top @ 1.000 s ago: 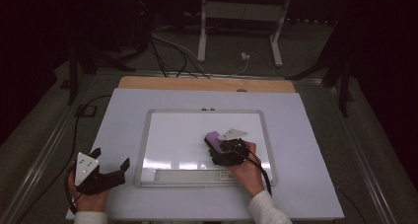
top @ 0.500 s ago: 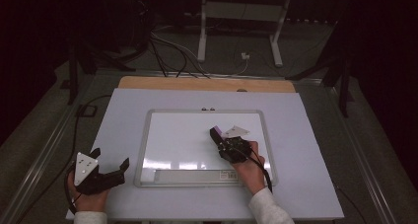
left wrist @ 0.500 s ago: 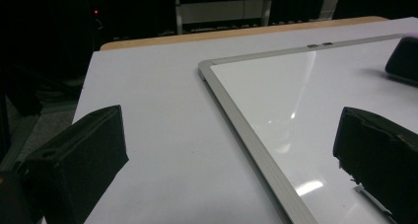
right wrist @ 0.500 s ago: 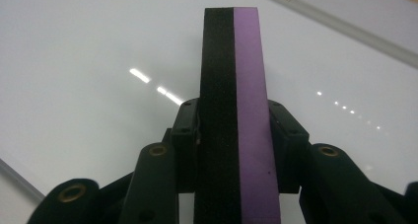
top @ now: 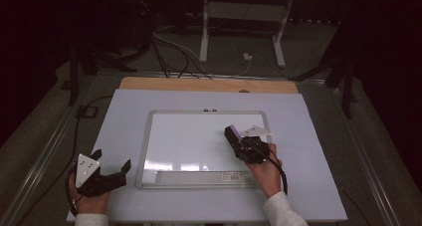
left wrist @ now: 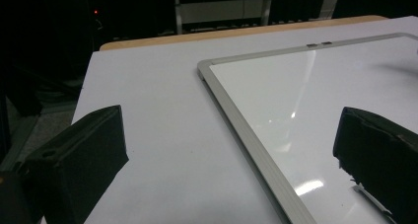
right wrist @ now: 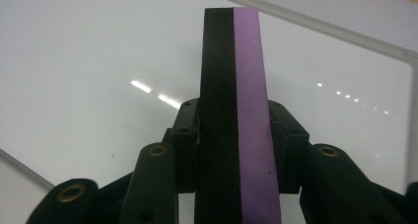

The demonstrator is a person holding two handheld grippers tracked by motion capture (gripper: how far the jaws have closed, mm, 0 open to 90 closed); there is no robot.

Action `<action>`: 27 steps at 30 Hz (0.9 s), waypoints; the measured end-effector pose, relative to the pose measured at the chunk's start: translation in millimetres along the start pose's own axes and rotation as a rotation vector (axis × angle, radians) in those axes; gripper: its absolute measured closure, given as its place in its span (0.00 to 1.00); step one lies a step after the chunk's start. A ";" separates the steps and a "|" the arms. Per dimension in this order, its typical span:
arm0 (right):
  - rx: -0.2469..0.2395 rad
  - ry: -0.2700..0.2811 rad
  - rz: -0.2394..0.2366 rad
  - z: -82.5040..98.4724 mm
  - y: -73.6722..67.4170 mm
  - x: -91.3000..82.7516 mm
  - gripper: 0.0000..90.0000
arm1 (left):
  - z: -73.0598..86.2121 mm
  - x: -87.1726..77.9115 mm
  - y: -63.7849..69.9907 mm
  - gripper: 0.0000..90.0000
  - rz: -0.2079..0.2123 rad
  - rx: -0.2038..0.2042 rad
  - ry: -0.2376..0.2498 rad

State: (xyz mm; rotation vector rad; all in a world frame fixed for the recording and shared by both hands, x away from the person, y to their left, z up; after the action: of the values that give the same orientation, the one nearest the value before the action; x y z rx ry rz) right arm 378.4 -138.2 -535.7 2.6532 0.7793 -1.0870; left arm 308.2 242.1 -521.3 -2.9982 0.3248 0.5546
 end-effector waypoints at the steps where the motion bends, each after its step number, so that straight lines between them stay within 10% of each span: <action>1: 0.002 0.001 0.004 0.6 1.9 -2.6 0.71 | 0.0 0.0 -0.1 0.01 -0.001 0.000 0.000; 27: 0.107 -0.017 0.111 55.0 48.5 -40.9 0.70 | -0.2 0.5 1.2 0.01 0.004 0.005 -0.002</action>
State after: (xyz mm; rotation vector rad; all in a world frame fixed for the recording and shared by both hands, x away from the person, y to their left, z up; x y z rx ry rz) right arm 346.3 -214.7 -548.8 2.7344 0.5782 -1.1509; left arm 308.4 240.9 -521.4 -2.9923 0.3316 0.5567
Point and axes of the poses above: each handheld gripper's, and its own axes: x roughly forward along the jaws, z roughly out of its underside, y roughly to its right, the point moved 10 cm from there along x, roughly forward along the jaws, and after that the axes turned 5 degrees about -z, right-handed, at the moved point
